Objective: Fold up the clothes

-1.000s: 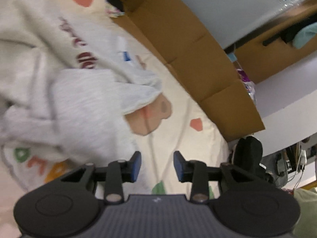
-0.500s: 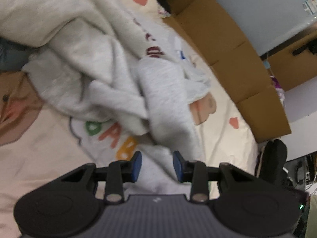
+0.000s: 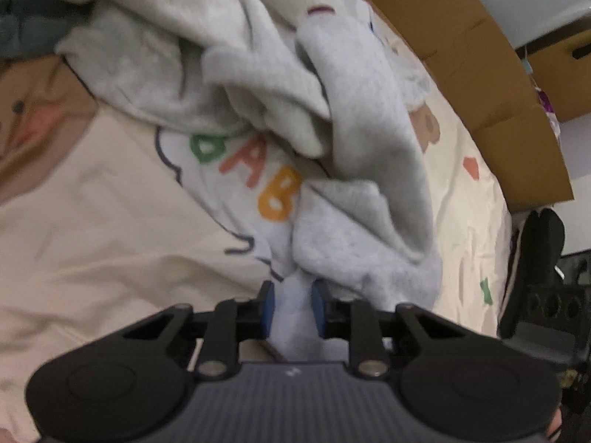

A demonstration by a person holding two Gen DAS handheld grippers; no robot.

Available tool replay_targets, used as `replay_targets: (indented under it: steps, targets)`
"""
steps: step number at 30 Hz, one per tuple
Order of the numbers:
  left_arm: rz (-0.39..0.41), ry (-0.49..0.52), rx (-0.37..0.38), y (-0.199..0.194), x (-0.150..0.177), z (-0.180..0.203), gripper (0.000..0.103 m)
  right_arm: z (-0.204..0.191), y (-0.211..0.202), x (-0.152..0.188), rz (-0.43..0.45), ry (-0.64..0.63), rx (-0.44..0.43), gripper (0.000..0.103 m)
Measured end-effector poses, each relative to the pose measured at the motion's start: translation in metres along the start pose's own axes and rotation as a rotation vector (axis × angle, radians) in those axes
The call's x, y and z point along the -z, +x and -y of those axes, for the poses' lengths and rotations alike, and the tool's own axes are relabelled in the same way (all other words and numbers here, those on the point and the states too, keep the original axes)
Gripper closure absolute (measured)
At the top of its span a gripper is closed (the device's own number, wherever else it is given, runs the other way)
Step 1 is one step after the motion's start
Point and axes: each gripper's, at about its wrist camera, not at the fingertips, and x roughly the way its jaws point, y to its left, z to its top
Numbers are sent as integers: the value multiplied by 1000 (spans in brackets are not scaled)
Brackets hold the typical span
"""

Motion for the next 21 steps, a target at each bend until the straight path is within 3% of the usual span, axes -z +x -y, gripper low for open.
replay_targets:
  steps: [1,2,3,4,8,21]
  targets:
    - [-11,-7,10,3,2,0,82,3,2,0,-3,14,3,47]
    - [-16,-5,14,5,3,1,84,6,4,-1,-6,28,5,59]
    - [-21,-3,18,6,4,1,84,10,5,-1,-10,43,10,78]
    - [-19,0,19,5,4,2,84,15,6,-2,-14,57,15,86]
    - [3,-9,36,-2,3,0,85,27,-7,-3,-10,48,34,88]
    - [45,6,23,-4,-1,3,83,70,-85,-16,-50,-5,222,90]
